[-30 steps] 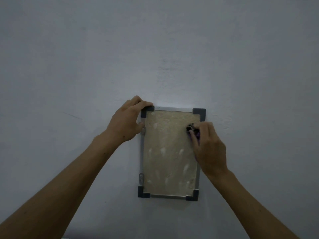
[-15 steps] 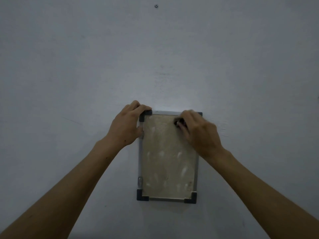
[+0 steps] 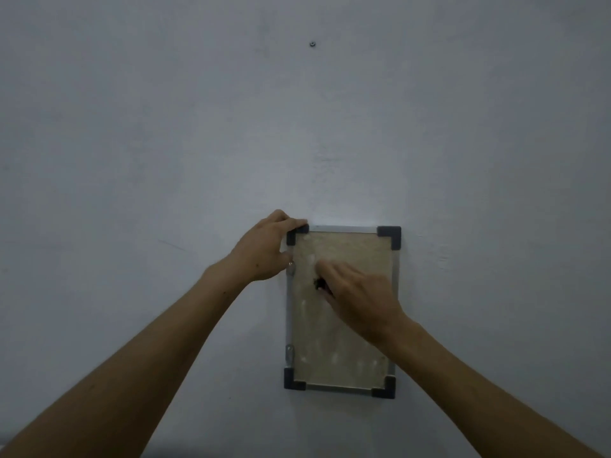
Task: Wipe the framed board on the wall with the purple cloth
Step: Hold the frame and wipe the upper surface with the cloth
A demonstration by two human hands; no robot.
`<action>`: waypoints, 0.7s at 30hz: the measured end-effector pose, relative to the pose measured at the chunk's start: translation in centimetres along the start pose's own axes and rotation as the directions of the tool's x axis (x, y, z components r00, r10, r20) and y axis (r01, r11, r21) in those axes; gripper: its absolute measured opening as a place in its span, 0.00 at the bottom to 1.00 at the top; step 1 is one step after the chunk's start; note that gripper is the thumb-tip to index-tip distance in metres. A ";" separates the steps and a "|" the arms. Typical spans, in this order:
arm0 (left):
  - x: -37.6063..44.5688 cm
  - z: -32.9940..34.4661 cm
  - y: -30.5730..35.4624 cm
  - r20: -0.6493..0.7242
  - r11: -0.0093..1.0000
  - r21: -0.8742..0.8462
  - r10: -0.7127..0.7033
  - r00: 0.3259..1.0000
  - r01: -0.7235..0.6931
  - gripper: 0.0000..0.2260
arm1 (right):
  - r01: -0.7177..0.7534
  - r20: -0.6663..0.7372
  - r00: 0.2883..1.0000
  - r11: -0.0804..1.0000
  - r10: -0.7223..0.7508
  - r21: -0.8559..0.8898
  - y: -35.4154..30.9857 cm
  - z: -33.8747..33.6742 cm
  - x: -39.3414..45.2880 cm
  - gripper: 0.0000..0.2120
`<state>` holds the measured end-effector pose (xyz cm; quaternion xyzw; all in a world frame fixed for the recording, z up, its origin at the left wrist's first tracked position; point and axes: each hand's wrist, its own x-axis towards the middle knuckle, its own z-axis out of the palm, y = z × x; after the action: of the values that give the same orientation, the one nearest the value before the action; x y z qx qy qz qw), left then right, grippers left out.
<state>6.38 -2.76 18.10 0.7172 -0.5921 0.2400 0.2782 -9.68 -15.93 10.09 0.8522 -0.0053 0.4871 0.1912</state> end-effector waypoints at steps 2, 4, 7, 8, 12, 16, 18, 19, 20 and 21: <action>-0.6 -0.5 0.6 0.032 1.000 0.014 -0.024 0.999 0.024 0.28 | -0.193 -0.065 0.977 0.971 0.203 0.144 -0.8 -0.4 0.2 0.12; -1.7 -0.6 1.5 -0.092 0.999 -0.013 -0.041 0.995 0.040 0.22 | -0.413 -0.079 0.883 0.845 0.463 0.341 -1.2 -1.1 1.1 0.12; -3.4 0.1 3.7 -0.043 0.929 -0.326 -0.202 0.979 0.177 0.12 | -0.546 0.000 0.743 0.607 0.669 0.578 -1.2 -1.9 2.1 0.14; -3.8 0.3 4.7 0.118 0.800 -0.530 -0.257 0.959 0.280 0.15 | -0.558 0.031 0.722 0.555 0.691 0.617 -1.4 -2.2 2.3 0.14; -3.8 1.0 7.3 0.325 0.508 -0.740 -0.305 0.895 0.442 0.24 | -0.572 0.146 0.754 0.530 0.640 0.626 -2.3 -2.7 2.4 0.14; -3.2 1.4 7.7 0.230 0.542 -0.738 -0.358 0.905 0.402 0.23 | -0.514 0.220 0.843 0.612 0.491 0.601 -3.4 -3.3 2.7 0.21; -3.0 1.7 7.3 0.200 0.513 -0.754 -0.417 0.887 0.411 0.22 | -0.485 0.275 0.865 0.563 0.419 0.669 -3.9 -3.9 2.8 0.18; -2.9 1.9 7.1 0.194 0.485 -0.768 -0.447 0.873 0.419 0.22 | -0.497 0.325 0.855 0.461 0.403 0.736 -4.0 -4.2 2.9 0.14; -3.0 1.9 6.7 0.198 0.454 -0.784 -0.465 0.863 0.424 0.21 | -0.517 0.382 0.831 0.309 0.404 0.798 -3.9 -4.6 3.0 0.11; -3.2 1.8 6.3 0.209 0.420 -0.802 -0.469 0.858 0.425 0.20 | -0.530 0.438 0.799 0.139 0.411 0.837 -3.7 -4.9 3.2 0.10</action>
<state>-0.37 -2.61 15.38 0.6250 -0.4144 -0.1324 0.6481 -11.39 -10.30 13.76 0.7754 0.0009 0.3855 -0.5002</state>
